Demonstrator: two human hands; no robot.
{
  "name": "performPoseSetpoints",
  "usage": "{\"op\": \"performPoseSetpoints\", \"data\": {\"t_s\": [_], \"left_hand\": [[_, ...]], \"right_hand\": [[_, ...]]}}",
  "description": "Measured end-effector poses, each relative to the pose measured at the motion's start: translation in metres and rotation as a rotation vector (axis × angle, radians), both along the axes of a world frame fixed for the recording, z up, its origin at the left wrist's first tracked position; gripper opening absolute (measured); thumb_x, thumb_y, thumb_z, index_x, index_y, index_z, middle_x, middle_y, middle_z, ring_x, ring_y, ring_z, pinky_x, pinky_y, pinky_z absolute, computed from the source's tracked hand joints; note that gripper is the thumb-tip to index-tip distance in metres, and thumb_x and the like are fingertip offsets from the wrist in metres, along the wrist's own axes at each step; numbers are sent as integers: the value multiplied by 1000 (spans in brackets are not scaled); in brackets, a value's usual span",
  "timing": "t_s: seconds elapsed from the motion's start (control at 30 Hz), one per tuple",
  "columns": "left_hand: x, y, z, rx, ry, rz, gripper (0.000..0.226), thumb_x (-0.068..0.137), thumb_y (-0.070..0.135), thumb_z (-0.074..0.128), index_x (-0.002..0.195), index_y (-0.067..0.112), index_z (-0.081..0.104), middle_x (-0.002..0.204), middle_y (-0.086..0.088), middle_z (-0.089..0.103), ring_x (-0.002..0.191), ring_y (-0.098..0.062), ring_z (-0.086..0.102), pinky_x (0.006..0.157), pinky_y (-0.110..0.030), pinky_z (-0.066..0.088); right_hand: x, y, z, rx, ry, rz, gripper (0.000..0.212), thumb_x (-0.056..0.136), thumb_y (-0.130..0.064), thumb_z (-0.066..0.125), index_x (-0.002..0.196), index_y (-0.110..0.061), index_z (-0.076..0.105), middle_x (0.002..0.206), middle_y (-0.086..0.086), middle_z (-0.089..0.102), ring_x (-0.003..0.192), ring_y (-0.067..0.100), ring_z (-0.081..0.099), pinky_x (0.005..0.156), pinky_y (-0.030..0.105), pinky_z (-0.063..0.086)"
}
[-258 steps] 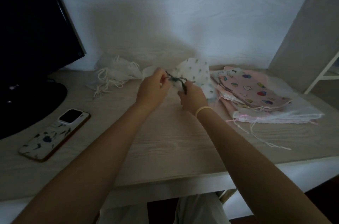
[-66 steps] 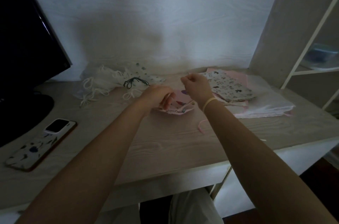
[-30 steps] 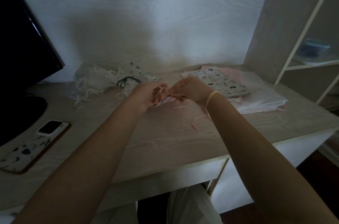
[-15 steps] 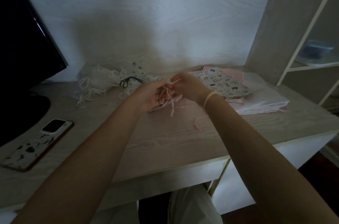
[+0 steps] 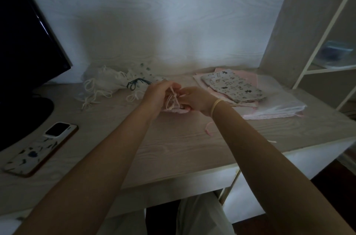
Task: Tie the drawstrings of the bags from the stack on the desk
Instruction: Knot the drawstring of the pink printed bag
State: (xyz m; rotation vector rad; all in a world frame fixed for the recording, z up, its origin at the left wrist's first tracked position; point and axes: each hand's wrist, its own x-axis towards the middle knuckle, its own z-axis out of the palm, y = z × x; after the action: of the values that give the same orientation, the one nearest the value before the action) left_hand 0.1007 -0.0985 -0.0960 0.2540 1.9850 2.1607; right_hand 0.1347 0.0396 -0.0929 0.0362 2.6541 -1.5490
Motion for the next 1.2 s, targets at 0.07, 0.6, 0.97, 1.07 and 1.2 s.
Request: {"op": "performPoseSetpoints", "data": {"t_s": [0.07,0.6,0.97,1.07,1.2], "left_hand": [[1,1,3,56,-42,-24,25,94,20,53,78,10,70,78,-5,69,71,-16,65,52,-19,46],[-11,-2,-4,-4,-47,157,15,86,20,63,80,10,72,82,-8,72,77,-23,66,75,-32,51],[-23,-20,-20,-496,96,503,31,97,30,53,96,7,74,91,-9,70,85,-24,65,75,-32,49],[-22,-16,-22,-547,117,485,33,96,32,55,92,7,76,91,-14,71,88,-28,65,76,-33,48],[-17,-16,-28,-607,141,444,40,98,33,52,87,2,73,87,-19,69,85,-31,64,75,-33,47]], "right_hand": [[1,-1,-2,-80,-13,22,11,88,-10,57,88,-15,66,65,3,54,55,13,44,53,25,33],[-14,10,0,-857,72,-403,26,90,-11,45,64,-12,46,61,5,50,61,21,53,62,32,43],[-11,12,1,-769,178,-349,30,86,-6,42,61,-20,31,45,-2,24,40,13,22,47,24,24],[-9,3,1,-144,300,-333,26,79,-14,47,57,-20,34,52,3,31,51,16,31,53,30,29],[-5,-6,1,463,214,-164,27,89,-19,47,63,-16,39,61,1,39,62,20,40,59,28,33]]}}
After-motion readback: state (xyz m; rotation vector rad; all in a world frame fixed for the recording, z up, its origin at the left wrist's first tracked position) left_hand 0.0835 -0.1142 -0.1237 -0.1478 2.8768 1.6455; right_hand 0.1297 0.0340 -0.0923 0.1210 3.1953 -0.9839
